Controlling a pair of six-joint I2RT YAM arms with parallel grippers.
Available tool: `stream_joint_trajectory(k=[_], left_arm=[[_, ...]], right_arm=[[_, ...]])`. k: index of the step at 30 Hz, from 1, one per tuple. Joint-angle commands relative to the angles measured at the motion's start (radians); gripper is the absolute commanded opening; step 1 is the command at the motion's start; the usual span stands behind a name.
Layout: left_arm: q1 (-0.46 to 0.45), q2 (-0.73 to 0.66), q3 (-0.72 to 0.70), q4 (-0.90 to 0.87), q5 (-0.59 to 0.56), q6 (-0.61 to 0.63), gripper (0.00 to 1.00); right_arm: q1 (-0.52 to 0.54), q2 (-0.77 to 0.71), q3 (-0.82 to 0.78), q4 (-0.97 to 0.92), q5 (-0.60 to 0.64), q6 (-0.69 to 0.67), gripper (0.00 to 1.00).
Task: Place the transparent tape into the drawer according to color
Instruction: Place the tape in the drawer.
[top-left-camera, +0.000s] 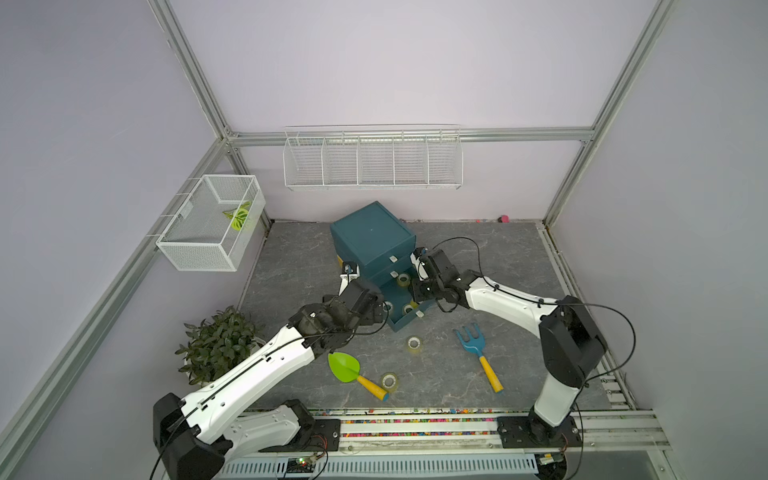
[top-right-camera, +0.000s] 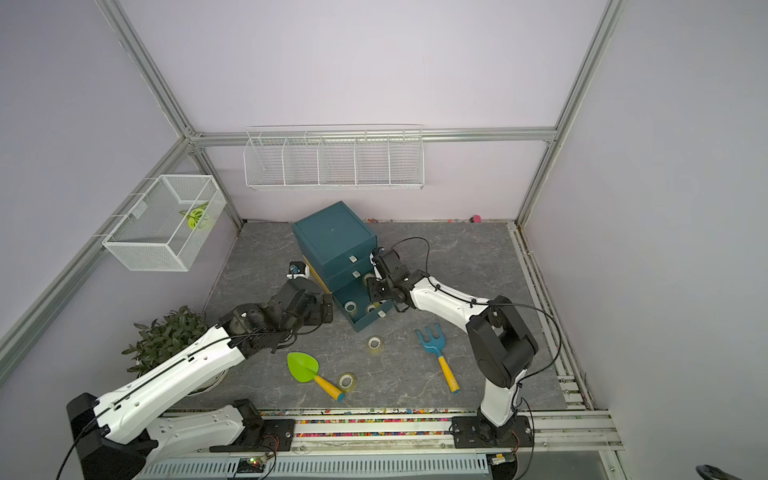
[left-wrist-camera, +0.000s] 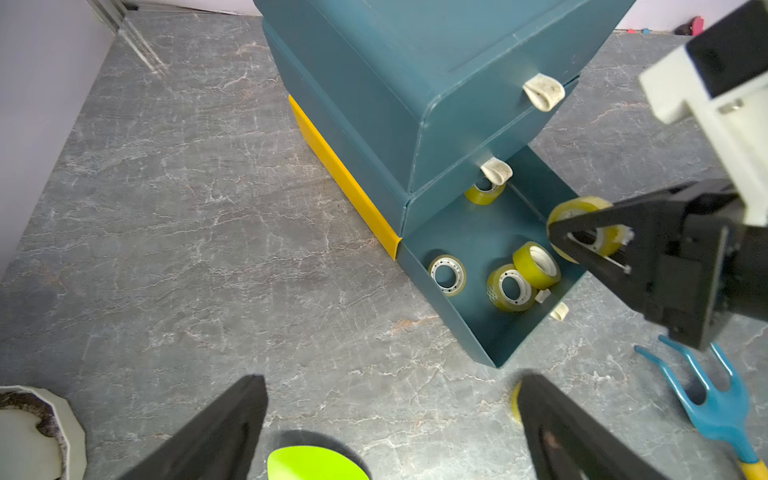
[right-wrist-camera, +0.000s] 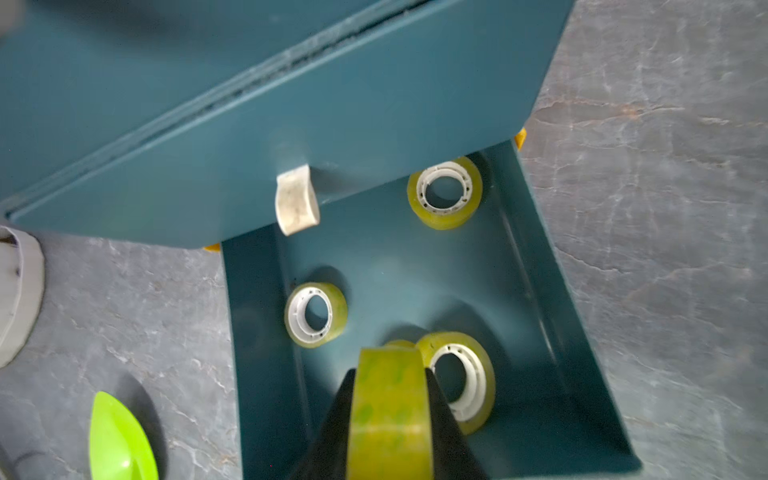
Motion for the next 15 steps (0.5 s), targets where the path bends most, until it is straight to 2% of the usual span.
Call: stream_joint_trajectory(k=[1, 3, 5, 12, 15], left_arm=[[0.006, 0.010, -0.013, -0.007, 0.027, 0.000, 1.00], [0.006, 0.009, -0.015, -0.005, 0.032, 0.002, 1.00], [0.006, 0.008, -0.017, -0.003, 0.038, 0.002, 1.00], [0.006, 0.012, -0.015, 0.006, 0.063, 0.013, 1.00], [0.005, 0.019, -0.018, 0.031, 0.112, 0.044, 1.00]], right_arm=[[-0.005, 0.025, 0.027, 0.035, -0.015, 0.036, 0.45], [-0.006, 0.020, 0.023, 0.042, -0.013, 0.041, 0.53], [-0.005, 0.006, 0.019, 0.046, -0.010, 0.043, 0.55], [-0.006, -0.124, -0.055, 0.075, -0.002, 0.055, 0.56], [-0.003, -0.189, -0.096, 0.079, -0.024, 0.055, 0.56]])
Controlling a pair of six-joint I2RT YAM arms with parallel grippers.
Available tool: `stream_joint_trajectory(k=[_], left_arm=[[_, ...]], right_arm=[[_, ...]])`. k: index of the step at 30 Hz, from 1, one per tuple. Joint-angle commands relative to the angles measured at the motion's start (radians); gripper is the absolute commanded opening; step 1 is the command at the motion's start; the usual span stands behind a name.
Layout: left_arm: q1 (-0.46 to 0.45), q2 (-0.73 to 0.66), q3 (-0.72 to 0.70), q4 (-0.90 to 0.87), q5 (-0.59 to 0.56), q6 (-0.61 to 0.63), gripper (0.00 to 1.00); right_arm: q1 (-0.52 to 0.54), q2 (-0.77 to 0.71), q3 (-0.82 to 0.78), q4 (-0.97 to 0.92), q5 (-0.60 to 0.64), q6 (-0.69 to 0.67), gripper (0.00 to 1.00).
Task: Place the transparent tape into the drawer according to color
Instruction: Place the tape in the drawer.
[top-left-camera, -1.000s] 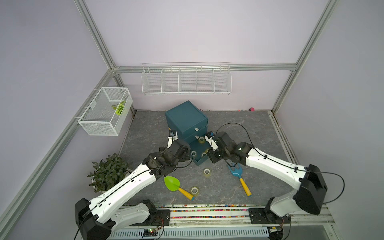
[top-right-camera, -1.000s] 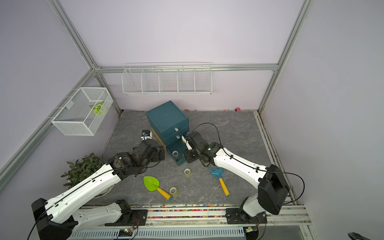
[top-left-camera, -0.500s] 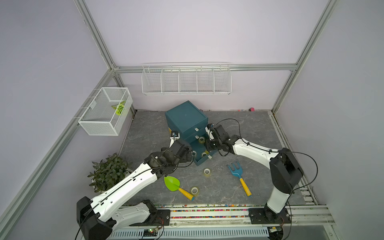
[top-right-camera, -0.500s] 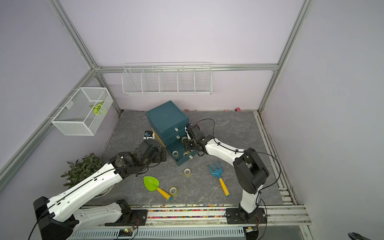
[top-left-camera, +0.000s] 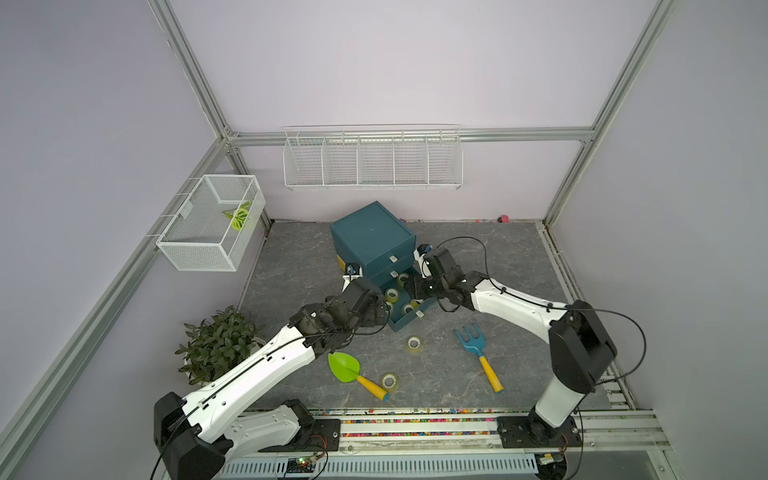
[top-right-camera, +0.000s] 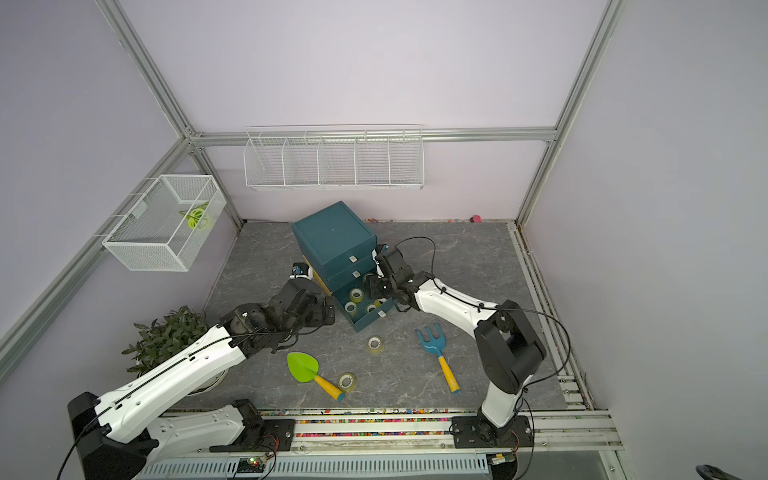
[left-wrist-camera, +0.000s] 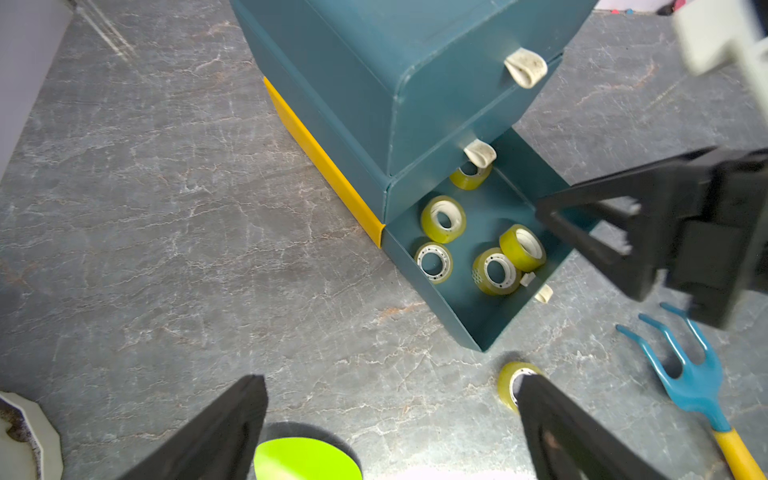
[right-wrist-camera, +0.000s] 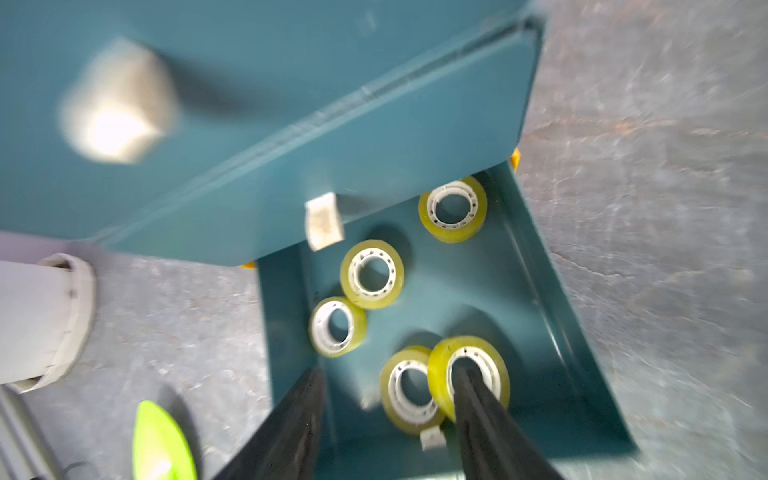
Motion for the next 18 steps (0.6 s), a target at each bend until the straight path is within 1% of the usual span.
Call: stream_joint_trajectory(k=[1, 6, 8, 13, 18], left_arm=[[0.006, 0.018, -0.016, 0.036, 0.074, 0.042, 1.00], [-0.001, 0.066, -0.016, 0.074, 0.168, 0.054, 1.00], [-0.022, 0.103, -0.009, 0.082, 0.191, 0.056, 1.00], [-0.114, 0.256, 0.039, 0.090, 0.212, 0.060, 1.00], [-0.163, 0.420, 0.068, 0.127, 0.260, 0.083, 0.99]], right_arm=[[-0.001, -0.099, -0.055, 0.037, -0.017, 0.019, 0.56], [0.001, -0.241, -0.203, 0.078, -0.031, 0.033, 0.56], [0.001, -0.294, -0.258, 0.076, -0.022, 0.034, 0.57], [0.000, -0.405, -0.371, 0.043, 0.020, 0.040, 0.57], [0.001, -0.492, -0.441, 0.019, 0.065, 0.041, 0.58]])
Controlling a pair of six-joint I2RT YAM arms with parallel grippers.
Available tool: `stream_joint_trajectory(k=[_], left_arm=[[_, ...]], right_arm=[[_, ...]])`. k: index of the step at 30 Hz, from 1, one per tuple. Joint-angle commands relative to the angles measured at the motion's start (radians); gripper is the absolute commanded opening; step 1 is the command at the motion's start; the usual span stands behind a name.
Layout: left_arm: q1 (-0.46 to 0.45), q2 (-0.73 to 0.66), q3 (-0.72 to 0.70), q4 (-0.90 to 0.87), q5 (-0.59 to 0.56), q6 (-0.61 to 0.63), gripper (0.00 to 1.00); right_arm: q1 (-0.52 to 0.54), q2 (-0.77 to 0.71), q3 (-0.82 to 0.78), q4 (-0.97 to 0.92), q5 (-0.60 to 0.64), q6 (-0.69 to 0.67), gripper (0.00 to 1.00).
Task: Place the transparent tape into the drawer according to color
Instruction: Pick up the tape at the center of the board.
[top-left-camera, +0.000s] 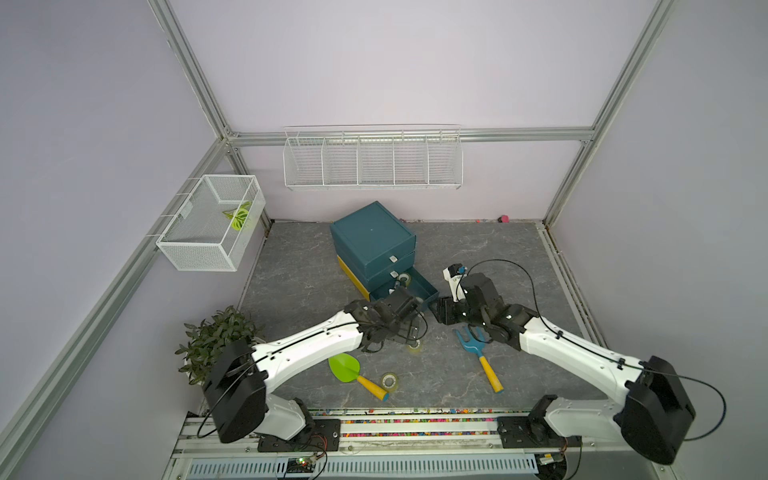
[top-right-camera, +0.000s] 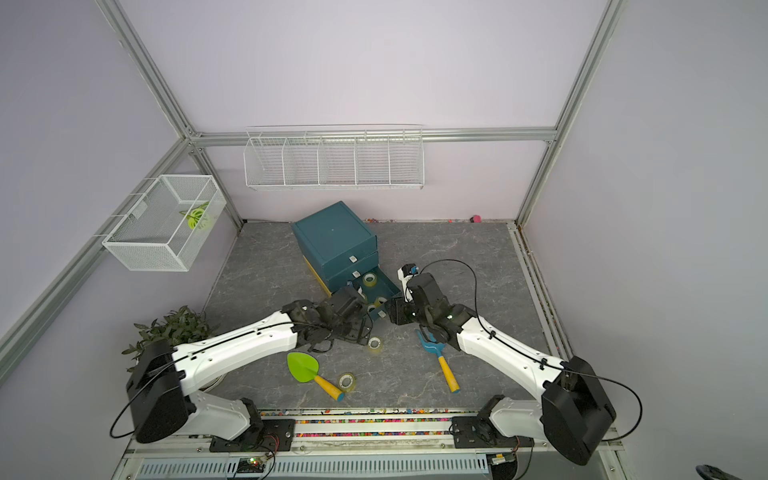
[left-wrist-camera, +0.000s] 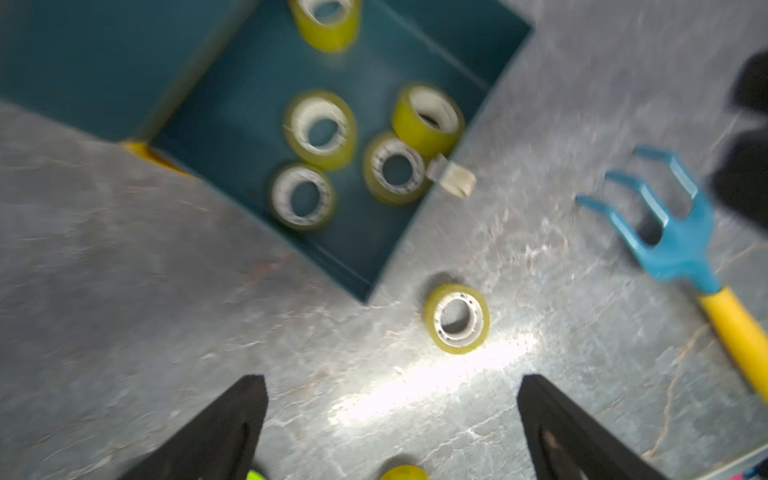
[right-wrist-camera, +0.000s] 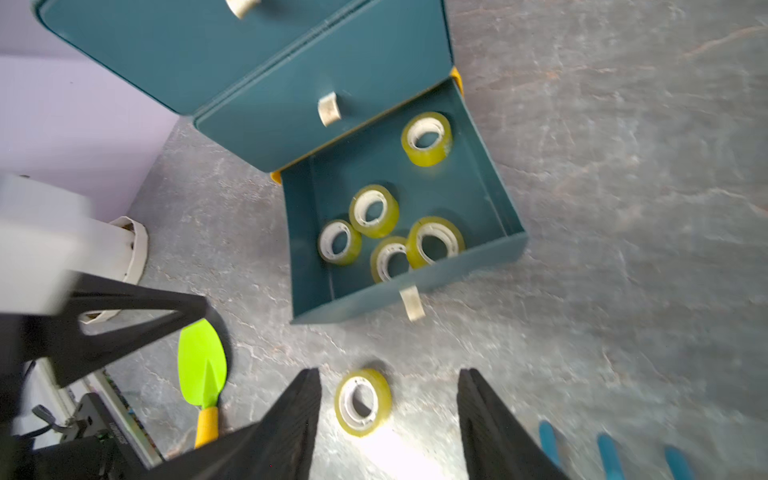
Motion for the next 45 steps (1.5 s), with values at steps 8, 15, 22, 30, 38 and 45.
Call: stream_joint_trajectory(k=[8, 15, 22, 30, 38, 45], left_arm=[[-0.064, 0.222, 0.085, 0.058, 0.057, 0.059, 0.93], [-0.072, 0.323, 0.135, 0.034, 0.048, 0.069, 0.85], [-0.072, 0.399, 0.173, 0.008, 0.068, 0.075, 0.71], [-0.072, 0.422, 0.185, -0.012, 0.068, 0.074, 0.49], [-0.072, 0.319, 0.210, -0.060, 0.005, 0.062, 0.45], [-0.069, 0.190, 0.296, -0.164, -0.145, 0.043, 0.45]], right_arm=[[-0.001, -0.131, -0.048, -0.056, 0.089, -0.013, 0.59], [0.000, -0.192, -0.056, -0.082, 0.138, -0.012, 0.59], [-0.002, -0.225, -0.055, -0.102, 0.175, -0.007, 0.60], [-0.001, -0.223, -0.050, -0.112, 0.195, -0.007, 0.60], [0.000, -0.221, -0.050, -0.116, 0.208, 0.006, 0.60], [-0.001, -0.241, -0.056, -0.138, 0.235, 0.014, 0.60]])
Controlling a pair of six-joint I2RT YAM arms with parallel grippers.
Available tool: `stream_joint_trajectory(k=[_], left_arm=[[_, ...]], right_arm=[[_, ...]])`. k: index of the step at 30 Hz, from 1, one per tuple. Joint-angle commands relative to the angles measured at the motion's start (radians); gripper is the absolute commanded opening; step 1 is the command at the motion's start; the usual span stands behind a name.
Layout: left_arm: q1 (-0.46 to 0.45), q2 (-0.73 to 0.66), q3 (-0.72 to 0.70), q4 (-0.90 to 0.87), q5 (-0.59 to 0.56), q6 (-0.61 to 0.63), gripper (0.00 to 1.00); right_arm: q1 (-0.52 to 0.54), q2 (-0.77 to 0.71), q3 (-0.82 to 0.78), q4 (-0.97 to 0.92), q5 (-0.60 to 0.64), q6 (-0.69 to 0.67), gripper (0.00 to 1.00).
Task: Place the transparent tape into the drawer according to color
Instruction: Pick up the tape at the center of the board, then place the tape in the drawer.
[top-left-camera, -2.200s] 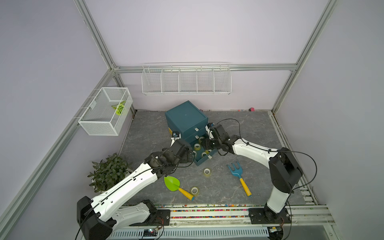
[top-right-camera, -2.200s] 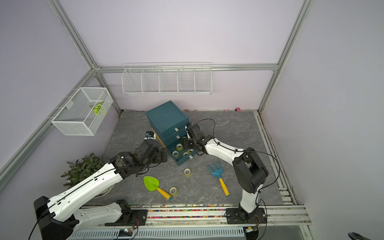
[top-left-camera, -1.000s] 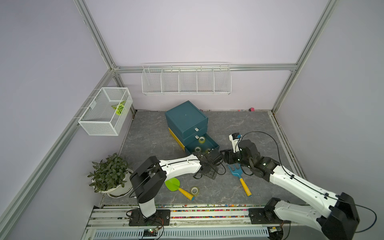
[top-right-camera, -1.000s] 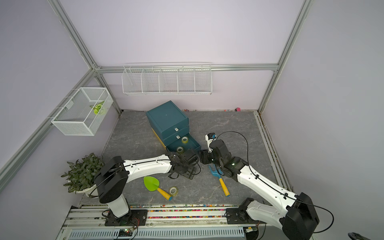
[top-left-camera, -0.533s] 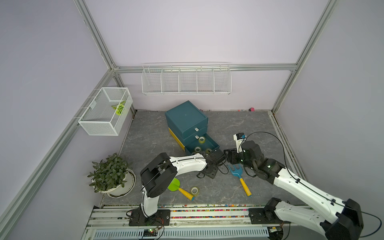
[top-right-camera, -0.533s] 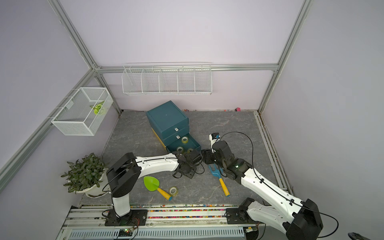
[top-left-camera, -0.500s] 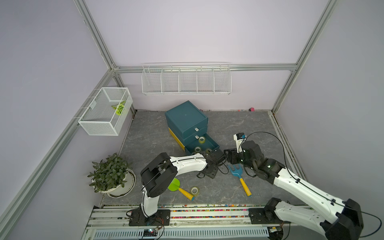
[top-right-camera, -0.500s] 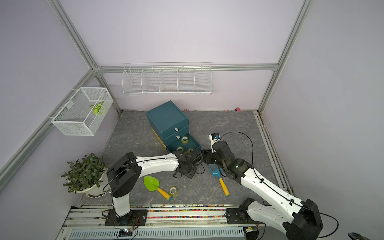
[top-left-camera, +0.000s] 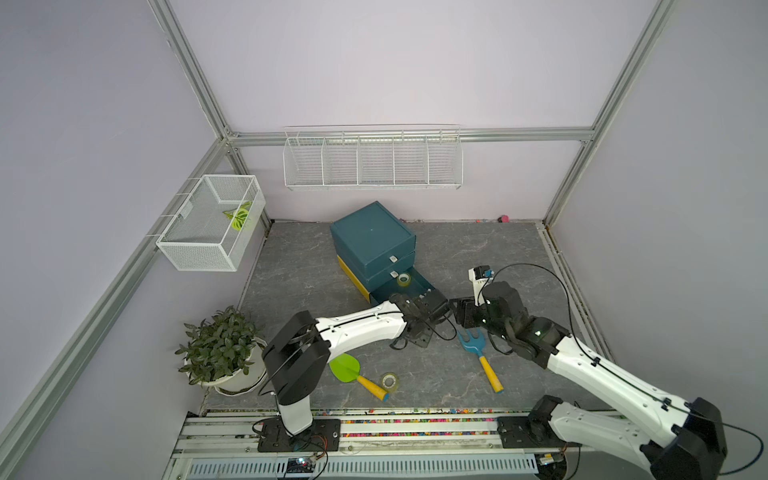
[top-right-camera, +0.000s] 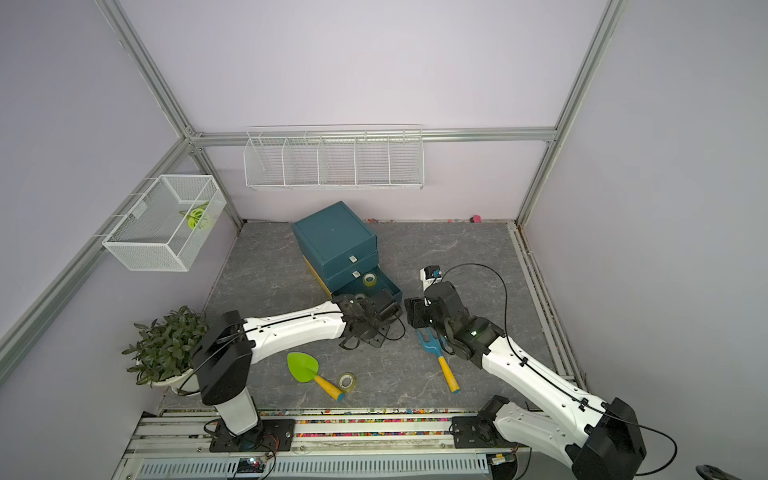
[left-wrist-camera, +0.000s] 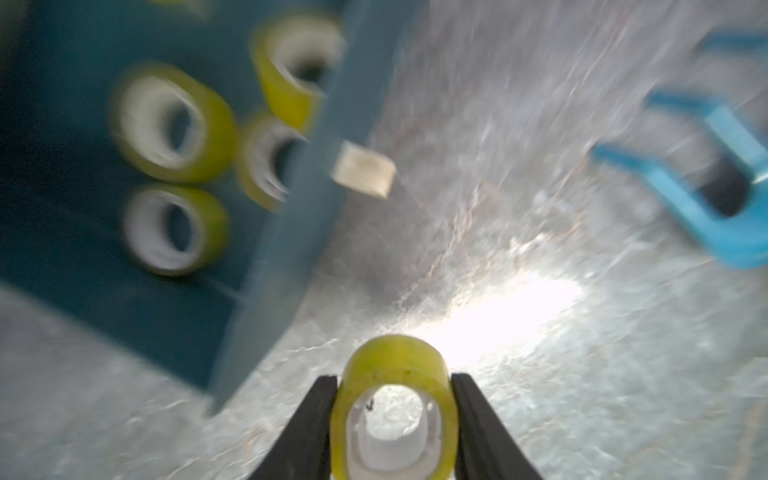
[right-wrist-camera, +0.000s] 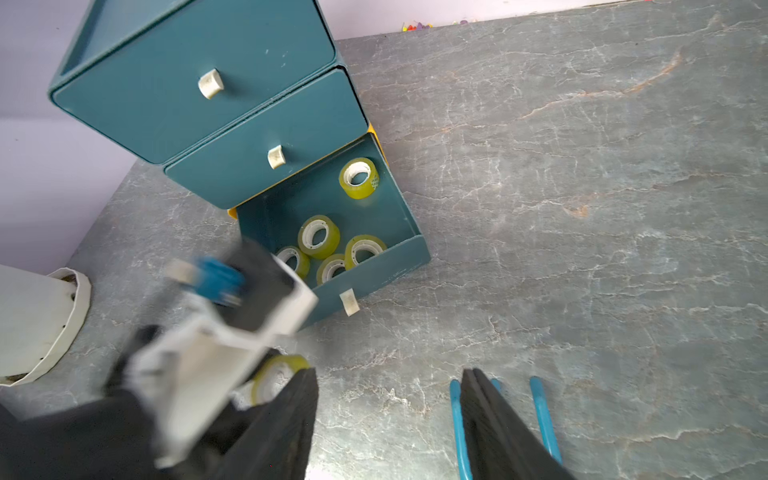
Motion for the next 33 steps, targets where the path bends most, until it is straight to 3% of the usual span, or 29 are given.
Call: stream_joint_trajectory(k=[1, 9, 16, 28, 30, 33], left_arm=[[0.003, -0.075, 0.062, -0.063, -0.120, -0.013, 0.45], [0.078, -0.143, 0.063, 0.072, -0.221, -0.033, 0.46], [0.101, -0.047, 0.087, 0.190, -0.317, -0.015, 0.47], [0.174, 0.116, 0.112, 0.259, -0.256, -0.036, 0.52], [0.189, 0.146, 0.128, 0.244, -0.228, -0.049, 0.55], [0.193, 0.160, 0.142, 0.233, -0.206, -0.058, 0.67]], right_arm=[[0.000, -0.031, -0.019, -0.020, 0.037, 0.015, 0.60], [-0.001, -0.084, -0.067, -0.021, 0.094, 0.051, 0.60], [0.000, -0.124, -0.109, -0.012, 0.120, 0.070, 0.60], [0.000, -0.107, -0.111, -0.018, 0.106, 0.086, 0.60], [-0.001, -0.098, -0.103, -0.029, 0.099, 0.083, 0.60], [-0.001, -0.096, -0.101, -0.031, 0.088, 0.084, 0.61]])
